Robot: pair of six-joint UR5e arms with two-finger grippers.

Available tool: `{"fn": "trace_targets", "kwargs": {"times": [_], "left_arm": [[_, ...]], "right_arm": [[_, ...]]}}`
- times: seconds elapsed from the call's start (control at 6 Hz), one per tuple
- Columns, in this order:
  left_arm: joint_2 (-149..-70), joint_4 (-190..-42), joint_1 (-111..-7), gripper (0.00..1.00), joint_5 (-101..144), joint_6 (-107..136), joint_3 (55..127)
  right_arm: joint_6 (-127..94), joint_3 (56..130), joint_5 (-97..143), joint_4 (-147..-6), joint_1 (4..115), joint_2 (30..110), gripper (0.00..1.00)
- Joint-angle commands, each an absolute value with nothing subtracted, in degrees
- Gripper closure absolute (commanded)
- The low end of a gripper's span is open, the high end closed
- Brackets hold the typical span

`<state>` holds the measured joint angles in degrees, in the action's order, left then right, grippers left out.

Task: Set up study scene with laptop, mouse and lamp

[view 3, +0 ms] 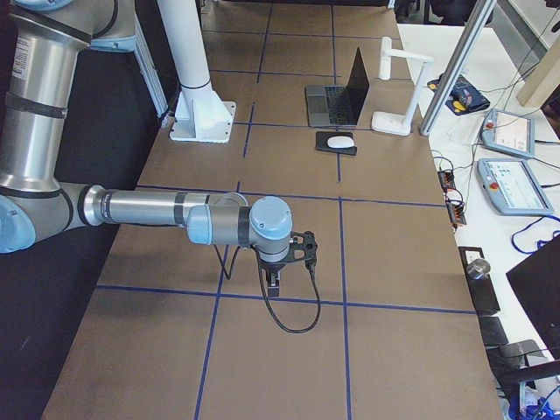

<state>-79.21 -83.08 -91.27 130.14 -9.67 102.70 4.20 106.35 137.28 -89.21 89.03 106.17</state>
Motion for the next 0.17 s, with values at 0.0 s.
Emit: {"fn": "trace_targets", "kwargs": {"times": [0.0], "left_arm": [[-79.2, -83.0, -91.3, 0.0, 130.2, -9.7, 102.6]], "right_arm": [[4.2, 106.3, 137.3, -89.2, 89.0, 106.2, 0.0]]}}
